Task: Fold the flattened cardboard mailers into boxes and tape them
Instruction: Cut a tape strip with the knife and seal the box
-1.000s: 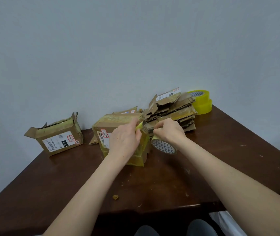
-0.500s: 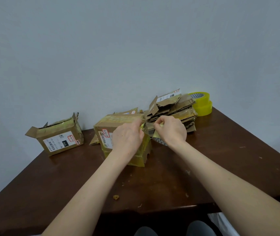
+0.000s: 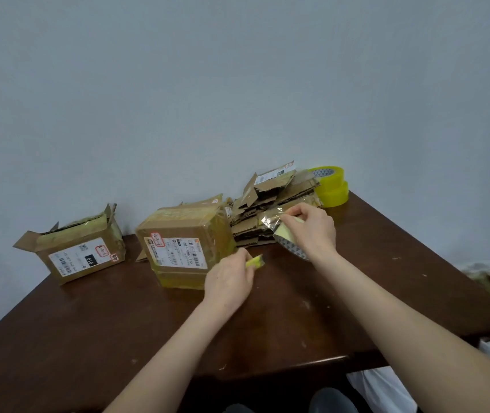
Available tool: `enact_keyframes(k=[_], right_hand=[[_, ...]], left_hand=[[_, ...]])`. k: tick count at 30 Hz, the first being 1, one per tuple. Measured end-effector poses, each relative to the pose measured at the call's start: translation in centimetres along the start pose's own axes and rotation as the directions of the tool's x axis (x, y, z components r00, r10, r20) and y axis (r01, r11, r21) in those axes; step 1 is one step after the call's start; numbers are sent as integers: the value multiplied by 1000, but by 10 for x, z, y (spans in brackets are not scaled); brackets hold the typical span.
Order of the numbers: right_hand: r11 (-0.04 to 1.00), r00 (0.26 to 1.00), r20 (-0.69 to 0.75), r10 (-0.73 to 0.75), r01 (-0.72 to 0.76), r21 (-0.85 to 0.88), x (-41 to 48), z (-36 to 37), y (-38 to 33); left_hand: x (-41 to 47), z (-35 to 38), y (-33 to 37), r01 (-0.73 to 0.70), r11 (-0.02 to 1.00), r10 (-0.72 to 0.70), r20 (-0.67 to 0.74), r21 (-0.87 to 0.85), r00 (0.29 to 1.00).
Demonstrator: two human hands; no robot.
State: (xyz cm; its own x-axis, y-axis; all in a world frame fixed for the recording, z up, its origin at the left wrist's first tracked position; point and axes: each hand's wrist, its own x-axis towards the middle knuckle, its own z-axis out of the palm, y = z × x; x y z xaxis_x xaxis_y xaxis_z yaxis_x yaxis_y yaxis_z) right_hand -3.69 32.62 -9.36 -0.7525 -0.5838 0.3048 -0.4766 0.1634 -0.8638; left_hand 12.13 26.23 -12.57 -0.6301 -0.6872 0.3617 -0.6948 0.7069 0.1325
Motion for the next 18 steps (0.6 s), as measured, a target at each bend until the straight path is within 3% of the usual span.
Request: enact_keyframes(k=[2, 4, 6, 8, 10, 11, 15, 18], right_hand=[[999, 1000, -19, 13, -12, 29, 1, -3, 5], [999, 999, -45, 20, -18, 41, 2, -10, 10], [1000, 997, -70, 10, -8, 24, 3, -17, 15], [1000, 997, -74, 0, -1, -11, 4, -21, 19], [999, 998, -69, -4, 1, -38, 4, -23, 23], [999, 998, -70, -8, 5, -40, 4, -23, 24], [998, 997, -58, -55, 55, -17, 3, -25, 30], [994, 993, -34, -111, 111, 22, 3, -28, 34]], left_hand=[[-3, 21, 5, -10, 1000, 11, 82, -16, 997], [0, 30, 6, -27, 1000, 27, 66, -11, 997], [10, 24, 14, -108, 991, 95, -156, -79, 983], [25, 6, 29, -237, 965, 174, -406, -110, 897], [43, -9, 43, -330, 943, 262, -519, -41, 814], [50, -14, 48, -345, 938, 288, -505, -21, 814], [66, -15, 60, -267, 961, 240, -262, -74, 935], [66, -11, 67, -219, 936, 168, -197, -275, 966]])
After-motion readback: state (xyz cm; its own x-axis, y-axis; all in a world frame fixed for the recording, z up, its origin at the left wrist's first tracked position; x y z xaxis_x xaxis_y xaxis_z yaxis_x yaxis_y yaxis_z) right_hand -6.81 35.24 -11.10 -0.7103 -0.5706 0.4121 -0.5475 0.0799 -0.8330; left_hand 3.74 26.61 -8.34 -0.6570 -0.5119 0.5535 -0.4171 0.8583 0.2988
